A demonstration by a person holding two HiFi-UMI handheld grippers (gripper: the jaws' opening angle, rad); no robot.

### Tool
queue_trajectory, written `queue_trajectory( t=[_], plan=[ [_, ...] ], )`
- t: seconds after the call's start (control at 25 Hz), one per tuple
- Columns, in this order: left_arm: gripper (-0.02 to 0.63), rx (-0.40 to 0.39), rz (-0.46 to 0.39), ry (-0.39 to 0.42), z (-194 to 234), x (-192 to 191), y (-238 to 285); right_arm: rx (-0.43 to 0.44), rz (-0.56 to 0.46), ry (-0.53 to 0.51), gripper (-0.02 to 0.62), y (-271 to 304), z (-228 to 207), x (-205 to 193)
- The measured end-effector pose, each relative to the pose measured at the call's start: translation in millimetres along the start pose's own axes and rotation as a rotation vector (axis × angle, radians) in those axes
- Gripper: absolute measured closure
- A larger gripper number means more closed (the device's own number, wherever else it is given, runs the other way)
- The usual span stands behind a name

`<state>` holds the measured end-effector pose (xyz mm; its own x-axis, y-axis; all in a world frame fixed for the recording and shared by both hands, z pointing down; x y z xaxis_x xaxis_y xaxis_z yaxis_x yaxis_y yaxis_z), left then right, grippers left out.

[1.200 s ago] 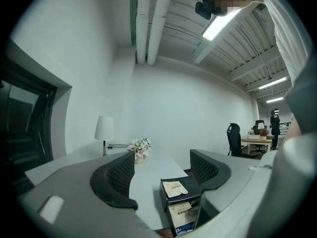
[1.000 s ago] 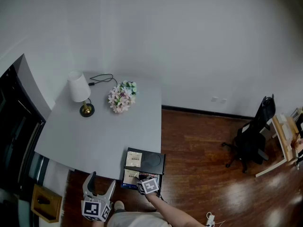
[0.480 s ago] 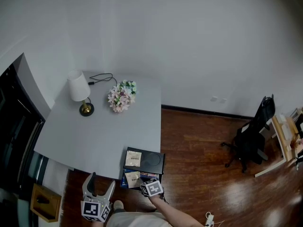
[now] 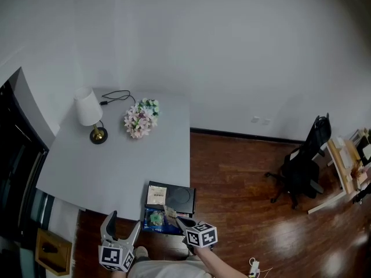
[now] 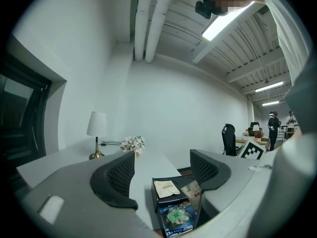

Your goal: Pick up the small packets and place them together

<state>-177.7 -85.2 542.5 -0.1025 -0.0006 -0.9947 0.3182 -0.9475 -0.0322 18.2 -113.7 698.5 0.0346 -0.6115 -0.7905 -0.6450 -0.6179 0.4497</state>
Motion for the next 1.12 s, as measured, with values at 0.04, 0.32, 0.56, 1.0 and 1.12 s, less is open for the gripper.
queue_trajectory(
  t=[0.04, 0.32, 0.56, 1.0, 1.12],
  plan=[
    [0.252, -0.006, 0.001, -0.001, -1.7, 0.0, 1.6, -0.005, -0.027, 0.019, 0.592, -2.1, -4.8, 10.6],
    [0.252, -0.030, 0.001, 0.009, -8.2, 0.8, 6.5, -0.147, -0.109, 0.161, 0.592, 13.4, -81.7, 51.0],
    [0.252, -0.027, 0.007, 0.005, -9.9, 0.2, 5.1, -0.317, 0.009, 0.173, 0.581, 31.0, -128.7, 34.5],
    [0.252, -0.044, 0.011, 0.009, -12.9, 2.1, 12.3, -0.226, -0.175, 0.011, 0.549, 15.7, -98.7, 78.0],
    [0.252, -0.064, 0.003, 0.009, -17.8, 4.3, 19.5, -0.101, -0.388, -0.070, 0.549, -18.1, -65.2, 119.4]
  ],
)
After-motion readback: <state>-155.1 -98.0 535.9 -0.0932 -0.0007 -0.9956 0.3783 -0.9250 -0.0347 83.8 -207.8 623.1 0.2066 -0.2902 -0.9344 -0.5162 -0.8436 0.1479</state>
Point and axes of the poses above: the fingertips, and each gripper's own axes: y forward along the fingers, z to its left, x out of its top, the point moved 1 cm from there along -y, backward along the fingers, and after that the axes turned 9 degrees about -z, right-handed, at the moved point
